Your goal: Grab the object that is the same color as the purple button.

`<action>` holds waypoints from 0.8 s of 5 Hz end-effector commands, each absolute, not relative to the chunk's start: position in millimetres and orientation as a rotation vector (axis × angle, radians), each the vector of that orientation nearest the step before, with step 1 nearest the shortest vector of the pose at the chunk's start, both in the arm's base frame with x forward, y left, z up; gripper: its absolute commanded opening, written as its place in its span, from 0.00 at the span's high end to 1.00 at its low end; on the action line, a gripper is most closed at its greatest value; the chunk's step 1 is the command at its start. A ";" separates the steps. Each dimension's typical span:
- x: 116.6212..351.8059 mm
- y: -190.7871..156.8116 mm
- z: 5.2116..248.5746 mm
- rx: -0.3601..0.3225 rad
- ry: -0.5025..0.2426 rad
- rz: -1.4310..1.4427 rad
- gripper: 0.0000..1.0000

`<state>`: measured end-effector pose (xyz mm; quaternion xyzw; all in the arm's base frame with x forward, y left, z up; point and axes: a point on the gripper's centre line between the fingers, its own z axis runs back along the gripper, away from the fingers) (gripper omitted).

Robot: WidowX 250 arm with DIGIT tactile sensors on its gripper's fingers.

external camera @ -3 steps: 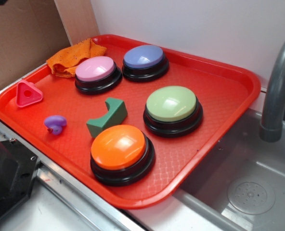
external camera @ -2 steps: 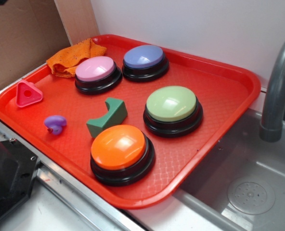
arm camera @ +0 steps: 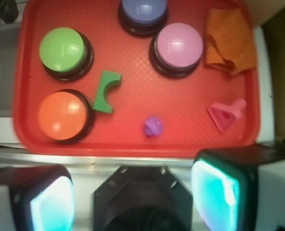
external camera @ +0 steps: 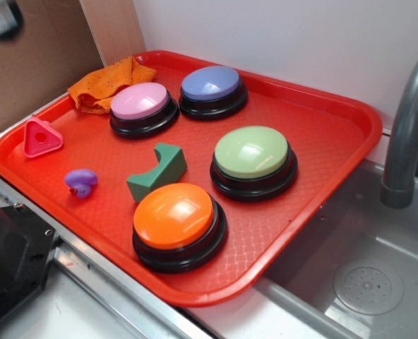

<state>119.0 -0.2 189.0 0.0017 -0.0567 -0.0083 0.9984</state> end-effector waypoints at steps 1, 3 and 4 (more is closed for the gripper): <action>127.9 12.5 129.5 0.011 -0.063 -0.013 0.00; 130.6 22.5 62.1 0.089 -0.070 0.004 0.00; 135.8 24.2 39.5 0.096 -0.064 0.014 0.00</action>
